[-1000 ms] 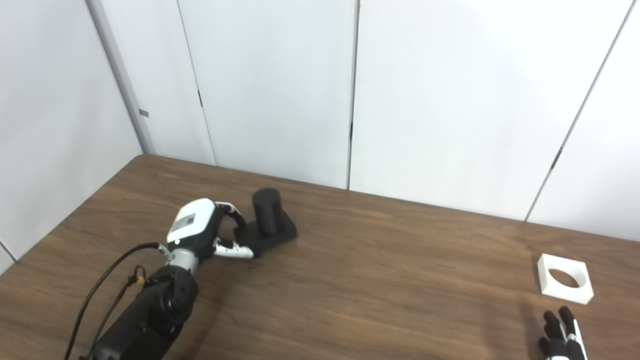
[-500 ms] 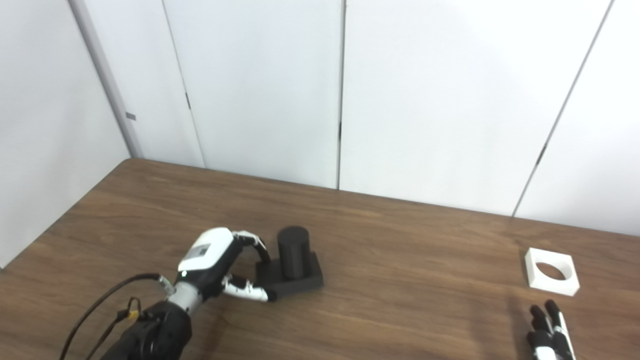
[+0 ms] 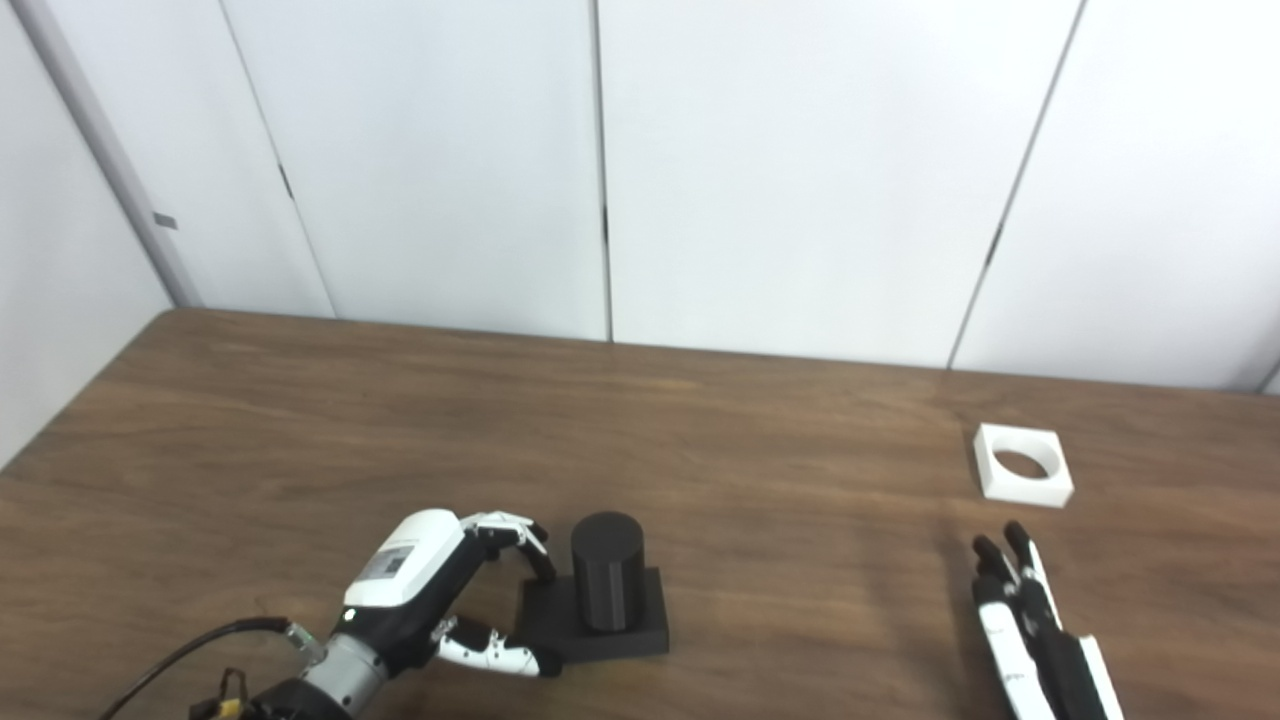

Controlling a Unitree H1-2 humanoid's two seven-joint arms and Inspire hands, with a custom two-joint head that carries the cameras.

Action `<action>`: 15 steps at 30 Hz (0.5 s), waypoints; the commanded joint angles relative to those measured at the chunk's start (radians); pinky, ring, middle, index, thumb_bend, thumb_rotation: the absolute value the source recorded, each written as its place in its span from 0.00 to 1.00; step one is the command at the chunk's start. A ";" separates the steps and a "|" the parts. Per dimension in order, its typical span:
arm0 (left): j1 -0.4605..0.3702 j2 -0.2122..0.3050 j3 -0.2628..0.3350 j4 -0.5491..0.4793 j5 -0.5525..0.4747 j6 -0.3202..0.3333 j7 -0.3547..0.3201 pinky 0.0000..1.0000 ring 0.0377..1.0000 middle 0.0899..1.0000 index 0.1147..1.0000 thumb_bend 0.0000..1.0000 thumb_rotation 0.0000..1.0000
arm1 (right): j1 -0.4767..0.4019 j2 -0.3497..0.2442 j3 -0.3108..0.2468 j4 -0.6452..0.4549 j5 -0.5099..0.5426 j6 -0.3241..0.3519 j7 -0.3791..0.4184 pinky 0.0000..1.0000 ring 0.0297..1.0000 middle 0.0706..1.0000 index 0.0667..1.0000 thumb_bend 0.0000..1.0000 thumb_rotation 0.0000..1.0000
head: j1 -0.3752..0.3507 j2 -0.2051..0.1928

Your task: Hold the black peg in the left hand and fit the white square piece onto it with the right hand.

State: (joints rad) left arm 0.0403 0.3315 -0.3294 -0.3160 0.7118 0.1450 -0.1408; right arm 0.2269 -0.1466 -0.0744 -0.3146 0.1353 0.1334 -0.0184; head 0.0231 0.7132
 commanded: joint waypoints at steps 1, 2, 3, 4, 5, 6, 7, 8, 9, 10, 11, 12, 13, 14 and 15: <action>0.020 0.001 -0.017 -0.031 0.007 -0.003 -0.043 0.69 0.79 0.75 0.42 0.50 0.05 | 0.017 0.035 0.008 -0.039 -0.010 0.028 -0.005 0.98 0.97 0.93 1.00 0.44 0.80 | -0.004 0.010; 0.028 0.000 -0.020 -0.043 0.007 -0.002 -0.051 0.69 0.79 0.75 0.42 0.50 0.05 | 0.016 0.036 0.009 -0.048 -0.008 0.041 -0.008 0.98 0.97 0.93 1.00 0.43 0.80 | -0.009 0.018; 0.035 -0.001 -0.023 -0.052 0.009 -0.003 -0.058 0.69 0.80 0.75 0.42 0.51 0.05 | 0.015 0.038 0.009 -0.054 0.001 0.050 -0.009 0.98 0.97 0.93 1.00 0.43 0.81 | -0.011 0.022; 0.041 -0.002 -0.026 -0.062 0.015 -0.003 -0.065 0.69 0.80 0.75 0.42 0.51 0.04 | 0.014 0.042 0.006 -0.059 0.017 0.053 -0.008 0.99 0.98 0.94 1.00 0.42 0.80 | -0.016 0.032; 0.045 -0.003 -0.026 -0.068 0.019 -0.003 -0.070 0.69 0.80 0.75 0.42 0.51 0.04 | 0.013 0.044 0.005 -0.062 0.028 0.054 -0.006 1.00 0.97 0.94 1.00 0.41 0.79 | -0.016 0.032; 0.052 -0.005 -0.030 -0.073 0.023 -0.008 -0.071 0.69 0.80 0.75 0.42 0.51 0.04 | 0.011 0.047 0.001 -0.060 0.046 0.045 -0.003 1.00 0.97 0.94 1.00 0.41 0.78 | -0.018 0.042; 0.058 -0.006 -0.035 -0.077 0.025 -0.012 -0.072 0.68 0.79 0.75 0.42 0.51 0.04 | 0.010 0.047 0.000 -0.057 0.056 0.039 -0.001 0.99 0.97 0.93 1.00 0.42 0.75 | -0.019 0.047; 0.062 -0.007 -0.037 -0.079 0.026 -0.015 -0.072 0.67 0.79 0.75 0.42 0.51 0.04 | 0.009 0.045 0.000 -0.055 0.061 0.034 -0.001 0.98 0.97 0.93 1.00 0.44 0.75 | -0.019 0.047; 0.068 -0.011 -0.040 -0.082 0.027 -0.015 -0.074 0.67 0.78 0.75 0.42 0.51 0.04 | 0.008 0.042 0.002 -0.056 0.059 0.037 -0.002 0.98 0.97 0.93 1.00 0.45 0.75 | -0.019 0.054; 0.073 -0.015 -0.042 -0.083 0.027 -0.015 -0.075 0.67 0.79 0.75 0.42 0.51 0.04 | 0.008 0.040 0.003 -0.058 0.061 0.042 -0.004 0.99 0.98 0.93 1.00 0.46 0.76 | -0.019 0.054; 0.076 -0.017 -0.044 -0.086 0.027 -0.014 -0.078 0.67 0.79 0.76 0.42 0.51 0.04 | 0.008 0.039 0.003 -0.062 0.063 0.047 -0.006 0.99 0.98 0.93 1.00 0.46 0.75 | -0.019 0.060; 0.080 -0.018 -0.045 -0.086 0.027 -0.018 -0.077 0.67 0.79 0.76 0.42 0.51 0.05 | 0.007 0.039 0.003 -0.067 0.062 0.056 -0.010 0.99 0.98 0.93 1.00 0.46 0.75 | -0.023 0.067; 0.082 -0.020 -0.046 -0.086 0.028 -0.021 -0.076 0.67 0.79 0.76 0.42 0.51 0.05 | 0.006 0.040 0.003 -0.072 0.058 0.063 -0.015 0.99 0.98 0.93 1.00 0.47 0.74 | -0.023 0.067; 0.084 -0.021 -0.047 -0.085 0.029 -0.023 -0.076 0.67 0.79 0.76 0.42 0.51 0.05 | 0.006 0.040 0.004 -0.075 0.052 0.071 -0.021 0.98 0.97 0.93 1.00 0.48 0.73 | -0.023 0.067; 0.086 -0.022 -0.048 -0.084 0.029 -0.026 -0.076 0.67 0.79 0.76 0.42 0.51 0.05 | 0.005 0.040 0.006 -0.080 0.043 0.078 -0.026 0.98 0.97 0.92 1.00 0.49 0.73 | -0.027 0.075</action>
State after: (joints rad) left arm 0.1119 0.3047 -0.3578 -0.3925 0.7437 0.1385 -0.1810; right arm 0.2273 -0.1440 -0.0719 -0.3601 0.1834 0.2021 -0.0460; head -0.0030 0.7869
